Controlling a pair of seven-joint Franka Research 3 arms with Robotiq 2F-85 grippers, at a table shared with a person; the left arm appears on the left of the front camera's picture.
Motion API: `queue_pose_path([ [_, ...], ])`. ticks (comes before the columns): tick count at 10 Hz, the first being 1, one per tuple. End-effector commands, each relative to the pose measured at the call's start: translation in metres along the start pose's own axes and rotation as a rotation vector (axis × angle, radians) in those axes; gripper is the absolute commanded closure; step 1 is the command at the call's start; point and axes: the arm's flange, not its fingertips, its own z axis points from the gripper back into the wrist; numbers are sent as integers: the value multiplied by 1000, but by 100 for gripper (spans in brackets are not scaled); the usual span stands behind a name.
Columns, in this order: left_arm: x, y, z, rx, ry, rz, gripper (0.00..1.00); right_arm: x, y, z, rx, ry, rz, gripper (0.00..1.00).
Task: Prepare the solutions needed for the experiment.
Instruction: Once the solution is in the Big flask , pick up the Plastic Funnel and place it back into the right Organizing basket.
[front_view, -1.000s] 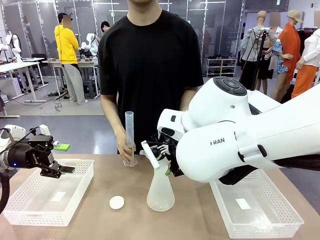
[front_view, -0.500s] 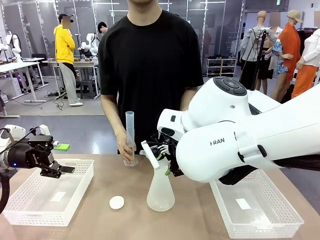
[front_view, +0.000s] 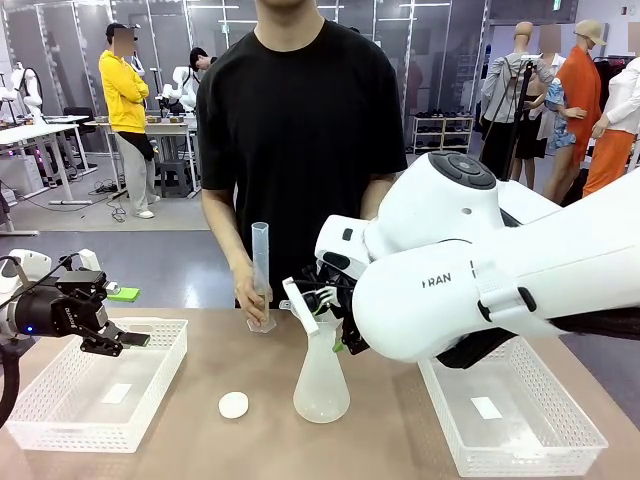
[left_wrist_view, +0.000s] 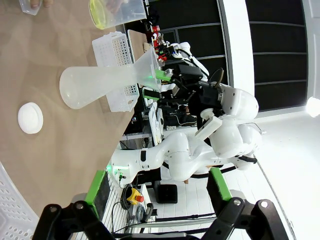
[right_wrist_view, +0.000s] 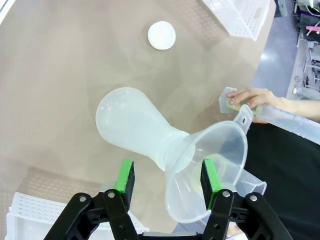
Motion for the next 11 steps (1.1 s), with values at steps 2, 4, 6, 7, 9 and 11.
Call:
queue_pose_path([
  [2,2,-3,0,3,-2,7,0,-14,5,37,1,-45,-112,33],
  [4,2,-3,0,3,-2,7,0,-17,9,66,-54,-201,-171,33],
  [6,2,-3,0,3,-2,7,0,-43,26,96,-56,-258,-354,33],
  [7,2,-3,0,3,-2,7,0,-63,39,105,-46,-292,-489,33],
  [9,2,-3,0,3,-2,7,0,-92,62,118,15,-330,-725,33],
  [11,2,-3,0,3,-2,7,0,-111,78,118,5,-466,-928,33],
])
